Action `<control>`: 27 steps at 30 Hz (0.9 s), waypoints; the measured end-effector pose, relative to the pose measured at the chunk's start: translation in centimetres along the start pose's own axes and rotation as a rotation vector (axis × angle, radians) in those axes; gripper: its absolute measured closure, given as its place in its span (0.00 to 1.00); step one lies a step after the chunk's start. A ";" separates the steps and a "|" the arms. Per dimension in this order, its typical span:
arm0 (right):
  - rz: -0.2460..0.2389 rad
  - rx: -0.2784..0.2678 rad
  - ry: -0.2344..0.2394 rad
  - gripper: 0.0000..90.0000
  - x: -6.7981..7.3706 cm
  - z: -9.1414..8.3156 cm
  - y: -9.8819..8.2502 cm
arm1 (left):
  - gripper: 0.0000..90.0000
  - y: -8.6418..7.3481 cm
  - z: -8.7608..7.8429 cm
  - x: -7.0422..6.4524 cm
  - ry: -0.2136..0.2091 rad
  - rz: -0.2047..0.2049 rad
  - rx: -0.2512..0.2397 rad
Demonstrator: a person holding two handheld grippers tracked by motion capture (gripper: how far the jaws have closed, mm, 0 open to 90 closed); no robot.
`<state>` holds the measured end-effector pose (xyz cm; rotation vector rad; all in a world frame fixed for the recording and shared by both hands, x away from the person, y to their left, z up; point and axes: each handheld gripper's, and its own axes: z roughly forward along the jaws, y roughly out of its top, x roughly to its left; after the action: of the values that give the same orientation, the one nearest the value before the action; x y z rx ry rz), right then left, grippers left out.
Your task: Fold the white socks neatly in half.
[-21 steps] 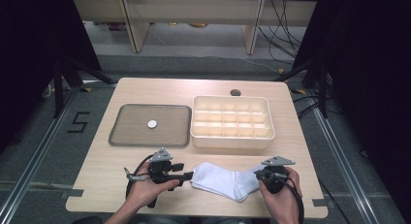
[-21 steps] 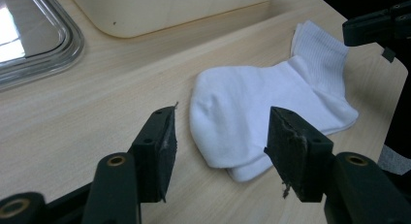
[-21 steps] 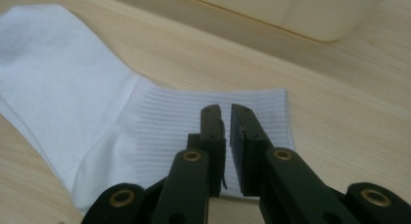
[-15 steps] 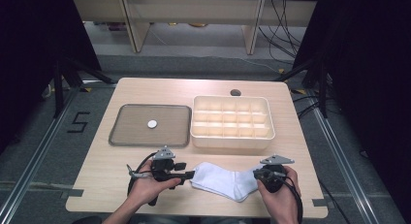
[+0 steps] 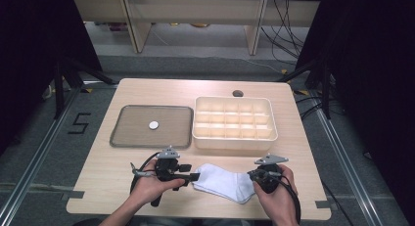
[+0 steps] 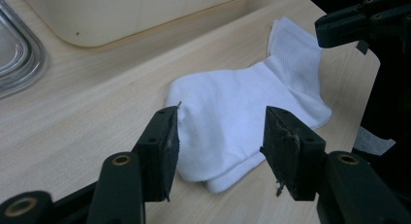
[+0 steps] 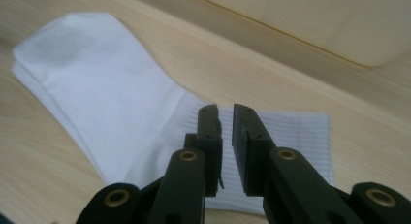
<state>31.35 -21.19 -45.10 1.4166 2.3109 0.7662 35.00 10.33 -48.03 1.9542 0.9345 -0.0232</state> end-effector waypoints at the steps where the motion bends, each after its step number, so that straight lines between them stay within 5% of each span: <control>1: -0.001 -0.003 0.013 0.91 0.1 0.0 0.0 | 0.51 0.1 0.1 0.0 0.005 -0.009 0.006; 7: -0.005 0.019 0.087 0.95 0.1 0.3 0.1 | 0.50 0.6 0.8 0.9 -0.006 -0.044 0.026; 18: 0.050 0.042 0.113 0.96 0.8 0.8 0.2 | 0.48 0.9 1.1 0.4 -0.010 -0.035 0.037; 23: 0.031 0.056 0.126 0.99 1.1 0.8 0.6 | 0.47 1.1 1.4 0.3 -0.001 -0.039 0.046; 27: 0.070 0.103 0.146 1.00 1.1 0.8 1.0 | 0.45 1.3 2.3 0.7 0.012 -0.074 0.071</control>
<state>32.03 -19.66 -45.19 1.5404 2.4546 0.8059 37.09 8.63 -48.63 1.9857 1.0253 -0.0882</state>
